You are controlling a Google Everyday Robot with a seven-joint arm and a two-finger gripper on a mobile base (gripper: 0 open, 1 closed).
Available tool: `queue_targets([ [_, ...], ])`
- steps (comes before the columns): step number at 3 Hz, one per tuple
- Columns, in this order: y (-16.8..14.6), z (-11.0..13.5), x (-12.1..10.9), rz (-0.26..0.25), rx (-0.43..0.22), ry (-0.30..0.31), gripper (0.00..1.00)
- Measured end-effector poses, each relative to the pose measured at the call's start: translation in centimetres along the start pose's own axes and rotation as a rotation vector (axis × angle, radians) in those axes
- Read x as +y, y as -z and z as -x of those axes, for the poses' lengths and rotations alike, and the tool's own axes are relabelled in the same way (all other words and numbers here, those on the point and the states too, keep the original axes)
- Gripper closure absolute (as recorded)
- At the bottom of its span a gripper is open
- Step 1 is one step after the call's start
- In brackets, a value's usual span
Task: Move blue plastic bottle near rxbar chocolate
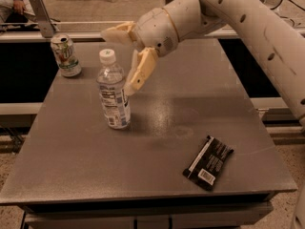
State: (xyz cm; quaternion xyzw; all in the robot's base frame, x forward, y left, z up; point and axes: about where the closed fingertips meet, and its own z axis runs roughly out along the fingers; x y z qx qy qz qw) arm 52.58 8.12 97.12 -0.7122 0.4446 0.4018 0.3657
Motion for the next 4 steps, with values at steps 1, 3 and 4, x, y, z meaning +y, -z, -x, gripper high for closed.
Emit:
queue_targets([
  [1, -1.2, -0.1, 0.6, 0.040, 0.037, -0.065, 0.00],
  [3, -3.1, -0.4, 1.5, 0.100, 0.022, -0.135, 0.39],
  [4, -3.4, -0.6, 1.8, 0.108, -0.003, -0.146, 0.63],
])
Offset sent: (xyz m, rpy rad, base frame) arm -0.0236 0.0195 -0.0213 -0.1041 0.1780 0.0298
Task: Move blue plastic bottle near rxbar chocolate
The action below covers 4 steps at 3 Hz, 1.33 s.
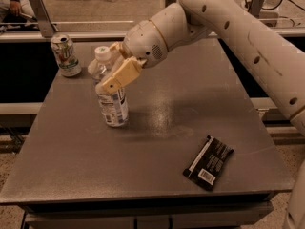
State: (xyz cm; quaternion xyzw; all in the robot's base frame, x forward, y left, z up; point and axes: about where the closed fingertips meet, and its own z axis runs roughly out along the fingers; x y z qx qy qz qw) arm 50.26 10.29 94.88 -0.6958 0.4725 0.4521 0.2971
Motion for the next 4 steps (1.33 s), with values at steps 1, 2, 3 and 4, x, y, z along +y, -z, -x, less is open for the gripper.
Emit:
queue_targets([
  [1, 2.0, 0.6, 0.7, -0.032, -0.026, 0.044, 0.85],
  [2, 5.9, 1.7, 2.4, -0.075, 0.004, 0.109, 1.00],
  [3, 9.5, 2.5, 5.0, -0.124, 0.047, 0.140, 1.00],
  [4, 12.2, 1.3, 7.7, -0.171, 0.060, 0.109, 1.00],
])
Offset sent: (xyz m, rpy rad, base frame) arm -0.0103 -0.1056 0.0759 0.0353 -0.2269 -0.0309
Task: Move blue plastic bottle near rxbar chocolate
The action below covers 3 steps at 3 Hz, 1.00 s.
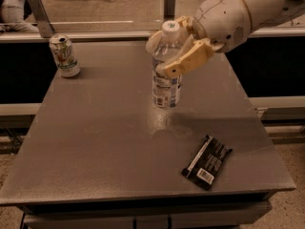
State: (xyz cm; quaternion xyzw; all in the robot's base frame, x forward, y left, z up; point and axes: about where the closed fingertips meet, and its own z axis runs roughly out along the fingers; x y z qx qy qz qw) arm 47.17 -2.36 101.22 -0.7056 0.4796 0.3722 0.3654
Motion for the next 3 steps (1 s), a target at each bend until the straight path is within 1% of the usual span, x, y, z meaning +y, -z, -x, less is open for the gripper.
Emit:
queue_targets([
  [1, 2.4, -2.4, 2.4, -0.057, -0.009, -0.043, 1.00],
  [2, 4.5, -4.3, 4.3, -0.110, -0.029, -0.106, 1.00],
  [3, 5.3, -5.6, 4.9, -0.140, -0.062, -0.176, 0.82],
])
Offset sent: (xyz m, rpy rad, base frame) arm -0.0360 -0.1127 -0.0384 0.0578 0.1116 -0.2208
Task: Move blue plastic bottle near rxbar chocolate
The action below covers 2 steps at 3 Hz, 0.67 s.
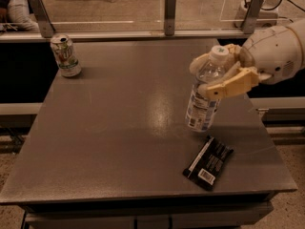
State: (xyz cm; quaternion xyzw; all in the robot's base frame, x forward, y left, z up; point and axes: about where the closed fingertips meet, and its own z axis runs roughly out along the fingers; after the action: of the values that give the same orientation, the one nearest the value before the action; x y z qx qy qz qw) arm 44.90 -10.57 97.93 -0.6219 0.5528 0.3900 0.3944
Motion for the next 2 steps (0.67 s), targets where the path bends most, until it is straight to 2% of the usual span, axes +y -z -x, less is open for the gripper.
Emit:
queue_targets([
  [2, -0.94, -0.57, -0.44, -0.002, 0.008, -0.006, 0.36],
])
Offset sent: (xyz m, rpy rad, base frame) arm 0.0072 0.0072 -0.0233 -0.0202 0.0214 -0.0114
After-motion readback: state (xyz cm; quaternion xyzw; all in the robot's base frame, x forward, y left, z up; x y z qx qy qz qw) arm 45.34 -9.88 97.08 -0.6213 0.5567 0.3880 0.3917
